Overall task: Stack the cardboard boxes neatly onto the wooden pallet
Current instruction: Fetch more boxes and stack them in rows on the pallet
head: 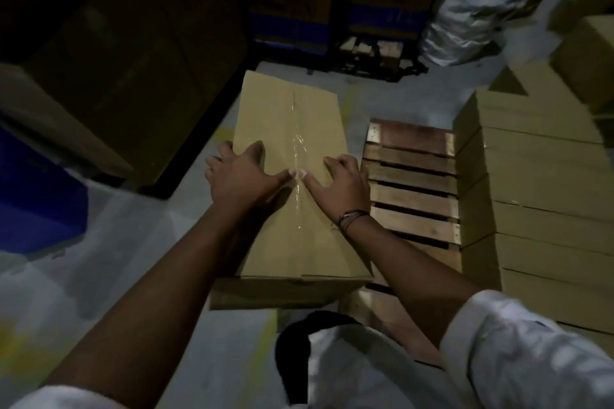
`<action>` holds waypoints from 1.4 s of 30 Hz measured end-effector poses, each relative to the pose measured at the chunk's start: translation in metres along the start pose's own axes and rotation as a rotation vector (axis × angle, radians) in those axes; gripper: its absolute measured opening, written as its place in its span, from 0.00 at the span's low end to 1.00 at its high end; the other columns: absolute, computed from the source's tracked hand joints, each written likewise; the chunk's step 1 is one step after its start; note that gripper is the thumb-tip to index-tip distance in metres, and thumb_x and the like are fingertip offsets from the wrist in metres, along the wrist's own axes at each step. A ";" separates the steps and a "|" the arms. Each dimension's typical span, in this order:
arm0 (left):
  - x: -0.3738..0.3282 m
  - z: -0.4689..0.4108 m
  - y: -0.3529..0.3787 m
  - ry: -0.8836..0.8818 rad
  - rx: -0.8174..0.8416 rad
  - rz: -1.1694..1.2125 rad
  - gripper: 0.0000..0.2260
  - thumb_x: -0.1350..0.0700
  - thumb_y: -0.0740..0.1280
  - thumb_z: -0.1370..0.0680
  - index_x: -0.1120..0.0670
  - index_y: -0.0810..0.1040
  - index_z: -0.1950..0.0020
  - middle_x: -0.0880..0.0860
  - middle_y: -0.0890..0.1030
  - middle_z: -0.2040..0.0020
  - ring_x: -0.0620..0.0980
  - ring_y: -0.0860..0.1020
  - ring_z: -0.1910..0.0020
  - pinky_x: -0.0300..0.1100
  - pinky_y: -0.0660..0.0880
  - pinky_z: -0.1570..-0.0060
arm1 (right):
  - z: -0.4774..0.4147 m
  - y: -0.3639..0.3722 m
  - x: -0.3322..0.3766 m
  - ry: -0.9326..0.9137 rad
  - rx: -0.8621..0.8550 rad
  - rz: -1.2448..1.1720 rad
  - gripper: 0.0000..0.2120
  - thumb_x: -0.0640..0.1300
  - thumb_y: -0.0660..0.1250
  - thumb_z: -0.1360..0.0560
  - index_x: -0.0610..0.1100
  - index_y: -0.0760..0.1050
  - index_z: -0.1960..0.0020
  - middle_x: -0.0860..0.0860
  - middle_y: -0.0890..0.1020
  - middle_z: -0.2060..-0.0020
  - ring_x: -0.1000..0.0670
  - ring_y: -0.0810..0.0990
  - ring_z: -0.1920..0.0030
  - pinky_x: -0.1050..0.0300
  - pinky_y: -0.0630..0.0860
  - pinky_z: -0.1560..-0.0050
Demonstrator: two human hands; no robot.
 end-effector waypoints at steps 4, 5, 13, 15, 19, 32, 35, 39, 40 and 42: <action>-0.009 -0.055 -0.022 0.107 -0.005 -0.032 0.39 0.23 0.66 0.33 0.44 0.70 0.29 0.62 0.60 0.24 0.68 0.60 0.27 0.64 0.62 0.30 | -0.034 0.003 0.023 0.083 -0.099 -0.070 0.37 0.76 0.61 0.32 0.54 0.76 0.33 0.53 0.70 0.32 0.41 0.72 0.36 0.49 0.70 0.35; -0.012 -0.065 -0.021 0.135 -0.005 -0.036 0.39 0.24 0.67 0.33 0.44 0.70 0.29 0.62 0.60 0.24 0.68 0.61 0.27 0.63 0.62 0.30 | -0.041 0.005 0.024 0.104 -0.122 -0.067 0.36 0.76 0.61 0.32 0.54 0.75 0.33 0.54 0.70 0.31 0.41 0.72 0.36 0.49 0.69 0.36; -0.037 -0.151 0.021 0.303 0.117 0.004 0.43 0.25 0.71 0.35 0.45 0.65 0.27 0.61 0.59 0.28 0.68 0.69 0.33 0.60 0.73 0.35 | -0.089 0.029 0.015 0.282 -0.255 0.018 0.35 0.74 0.63 0.31 0.54 0.73 0.31 0.52 0.66 0.29 0.39 0.68 0.36 0.46 0.67 0.37; -0.049 -0.165 0.029 0.335 0.102 -0.005 0.44 0.21 0.68 0.38 0.44 0.66 0.29 0.59 0.60 0.28 0.67 0.70 0.34 0.60 0.75 0.37 | -0.095 0.032 0.010 0.347 -0.278 0.015 0.35 0.73 0.64 0.31 0.54 0.73 0.30 0.51 0.65 0.29 0.39 0.68 0.35 0.46 0.67 0.36; -0.085 -0.181 0.047 0.471 0.104 -0.020 0.43 0.20 0.66 0.38 0.43 0.69 0.30 0.59 0.60 0.27 0.67 0.70 0.34 0.60 0.73 0.36 | -0.101 0.029 -0.011 0.478 -0.352 -0.015 0.35 0.72 0.64 0.30 0.53 0.72 0.29 0.50 0.65 0.27 0.38 0.67 0.34 0.43 0.68 0.33; -0.148 -0.131 0.134 0.931 0.526 0.026 0.39 0.26 0.70 0.37 0.40 0.66 0.31 0.55 0.58 0.29 0.65 0.73 0.36 0.56 0.75 0.37 | 0.000 0.015 -0.073 0.984 -0.601 0.206 0.33 0.72 0.61 0.30 0.54 0.74 0.32 0.50 0.68 0.29 0.39 0.69 0.36 0.43 0.69 0.39; -0.151 -0.112 0.153 1.063 0.633 0.010 0.40 0.26 0.71 0.38 0.40 0.65 0.30 0.58 0.61 0.29 0.65 0.73 0.35 0.57 0.76 0.37 | 0.035 0.023 -0.072 1.105 -0.649 0.269 0.33 0.71 0.61 0.30 0.53 0.75 0.33 0.49 0.71 0.30 0.37 0.71 0.38 0.43 0.70 0.42; -0.146 -0.086 0.171 1.180 0.792 -0.022 0.43 0.23 0.70 0.40 0.38 0.63 0.30 0.57 0.61 0.29 0.64 0.72 0.34 0.57 0.75 0.37 | 0.079 0.038 -0.061 1.220 -0.750 0.327 0.33 0.72 0.61 0.30 0.50 0.78 0.36 0.46 0.75 0.33 0.37 0.74 0.45 0.47 0.71 0.49; -0.145 -0.080 0.173 1.213 0.821 -0.031 0.44 0.23 0.70 0.40 0.38 0.63 0.28 0.57 0.59 0.28 0.64 0.71 0.34 0.57 0.75 0.36 | 0.089 0.041 -0.059 1.250 -0.751 0.322 0.33 0.72 0.60 0.29 0.50 0.78 0.35 0.46 0.74 0.32 0.37 0.74 0.44 0.47 0.71 0.48; -0.142 -0.068 0.177 1.290 0.886 -0.065 0.46 0.26 0.73 0.39 0.40 0.62 0.26 0.57 0.55 0.26 0.66 0.69 0.33 0.56 0.73 0.35 | 0.106 0.050 -0.054 1.331 -0.750 0.314 0.33 0.71 0.60 0.29 0.51 0.76 0.34 0.46 0.72 0.31 0.37 0.72 0.42 0.45 0.70 0.45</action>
Point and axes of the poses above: each hand's wrist, its own z-axis away from the middle knuckle, its own y-axis out of the palm, x = y × z, the point moved 3 cm from there along -z, towards the middle knuckle
